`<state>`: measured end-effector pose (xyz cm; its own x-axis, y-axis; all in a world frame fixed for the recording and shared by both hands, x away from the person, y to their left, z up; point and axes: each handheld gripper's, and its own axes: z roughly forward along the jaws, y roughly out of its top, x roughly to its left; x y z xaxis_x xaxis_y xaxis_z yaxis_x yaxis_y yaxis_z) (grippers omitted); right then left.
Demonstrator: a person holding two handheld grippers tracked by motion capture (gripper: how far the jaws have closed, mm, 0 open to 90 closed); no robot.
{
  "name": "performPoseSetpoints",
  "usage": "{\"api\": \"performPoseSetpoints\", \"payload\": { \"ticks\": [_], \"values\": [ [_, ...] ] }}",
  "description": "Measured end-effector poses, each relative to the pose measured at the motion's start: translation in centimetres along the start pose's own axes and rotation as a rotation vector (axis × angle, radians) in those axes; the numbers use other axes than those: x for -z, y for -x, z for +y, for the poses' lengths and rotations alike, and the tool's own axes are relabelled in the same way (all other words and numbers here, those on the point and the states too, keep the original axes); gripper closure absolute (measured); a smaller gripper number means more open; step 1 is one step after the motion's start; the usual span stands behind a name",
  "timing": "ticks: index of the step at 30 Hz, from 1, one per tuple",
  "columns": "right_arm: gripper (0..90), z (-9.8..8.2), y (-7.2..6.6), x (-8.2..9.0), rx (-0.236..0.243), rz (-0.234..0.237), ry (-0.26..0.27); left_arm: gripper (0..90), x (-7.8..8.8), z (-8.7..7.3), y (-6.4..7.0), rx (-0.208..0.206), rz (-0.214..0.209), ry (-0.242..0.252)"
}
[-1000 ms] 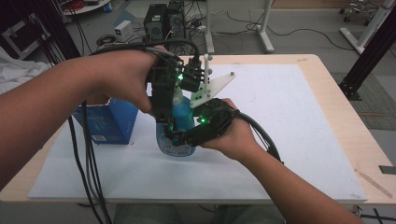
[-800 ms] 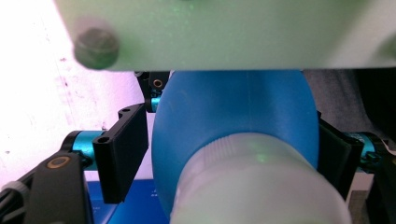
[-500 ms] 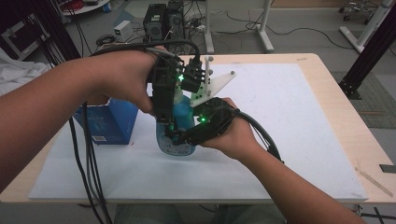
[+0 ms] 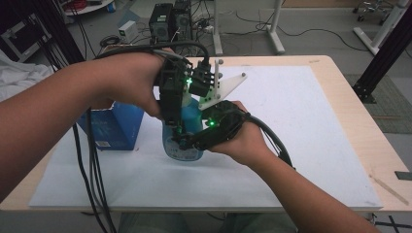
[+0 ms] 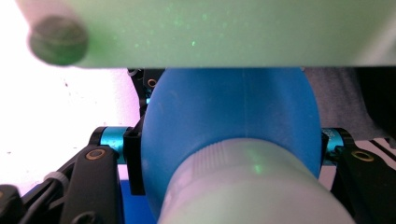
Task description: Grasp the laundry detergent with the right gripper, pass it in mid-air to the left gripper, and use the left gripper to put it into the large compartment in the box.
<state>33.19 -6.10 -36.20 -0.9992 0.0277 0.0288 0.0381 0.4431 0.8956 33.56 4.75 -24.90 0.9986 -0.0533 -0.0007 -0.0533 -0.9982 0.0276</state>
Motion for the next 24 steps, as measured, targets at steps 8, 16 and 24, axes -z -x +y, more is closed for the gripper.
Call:
{"api": "performPoseSetpoints", "payload": {
  "ticks": [8, 16, 24],
  "values": [
    [47.6, 0.0, 0.0, 0.2, 0.005, 0.004, 0.006, 39.7, 0.2, 0.2, 0.2, -0.003, 0.013, 0.000],
    [46.5, 0.2, 0.0, 0.5, 0.006, 0.022, 0.024, 39.9, 0.6, 0.2, 0.3, 0.007, 0.009, 0.025],
    [41.1, 0.2, 0.2, 0.8, 0.002, 0.026, 0.041, 39.9, 1.1, 0.2, 0.3, 0.013, 0.007, 0.031]
  ]
}}
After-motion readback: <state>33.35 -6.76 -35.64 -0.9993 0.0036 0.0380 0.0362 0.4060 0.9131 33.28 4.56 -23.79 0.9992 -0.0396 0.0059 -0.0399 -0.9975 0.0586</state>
